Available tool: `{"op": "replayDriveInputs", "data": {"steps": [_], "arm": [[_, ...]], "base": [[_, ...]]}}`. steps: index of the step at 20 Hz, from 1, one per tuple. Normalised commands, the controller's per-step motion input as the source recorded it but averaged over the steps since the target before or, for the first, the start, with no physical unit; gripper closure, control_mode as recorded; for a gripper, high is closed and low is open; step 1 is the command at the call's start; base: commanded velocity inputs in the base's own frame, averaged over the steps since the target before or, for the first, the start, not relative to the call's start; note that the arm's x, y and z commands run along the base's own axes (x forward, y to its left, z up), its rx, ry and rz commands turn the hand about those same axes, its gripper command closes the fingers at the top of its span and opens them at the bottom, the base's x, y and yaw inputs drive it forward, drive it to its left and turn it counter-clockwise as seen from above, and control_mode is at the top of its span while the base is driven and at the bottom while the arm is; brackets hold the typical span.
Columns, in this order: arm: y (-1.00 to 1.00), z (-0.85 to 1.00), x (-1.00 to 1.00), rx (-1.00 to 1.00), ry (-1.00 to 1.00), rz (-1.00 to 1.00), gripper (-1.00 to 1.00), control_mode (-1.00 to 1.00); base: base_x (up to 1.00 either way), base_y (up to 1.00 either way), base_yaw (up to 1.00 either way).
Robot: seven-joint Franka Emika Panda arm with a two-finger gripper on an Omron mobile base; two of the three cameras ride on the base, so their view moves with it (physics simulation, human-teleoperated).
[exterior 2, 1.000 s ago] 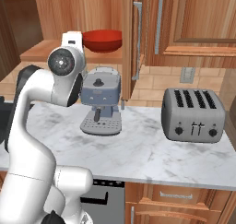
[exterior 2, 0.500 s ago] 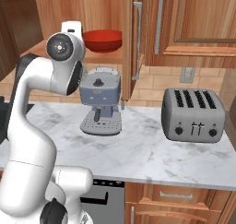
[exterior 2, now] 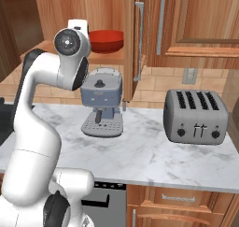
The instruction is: Pick up the bowls from the cabinet and place each bowl in front of a stool on the dining counter.
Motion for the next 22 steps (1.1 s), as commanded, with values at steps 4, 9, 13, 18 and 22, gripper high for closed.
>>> {"op": "replayDriveInputs", "data": {"steps": [4, 9, 13, 18, 22], "arm": [[-0.11, 0.00, 0.39, 0.00, 0.00, 0.00, -1.00, -1.00], [-0.17, 0.03, 0.40, 0.00, 0.01, 0.00, -1.00, -1.00], [-0.03, 0.08, 0.26, -0.03, 0.04, 0.00, -1.00, -1.00], [0.00, 0.00, 0.32, -0.03, 0.09, 0.00, -1.00, -1.00], [0.00, 0.00, 0.32, 0.00, 0.10, 0.00, -1.00, -1.00]], "base": [[0.00, 0.00, 0.00], [0.00, 0.00, 0.00], [0.00, 0.00, 0.00], [0.00, 0.00, 0.00], [0.00, 0.00, 0.00]]}}
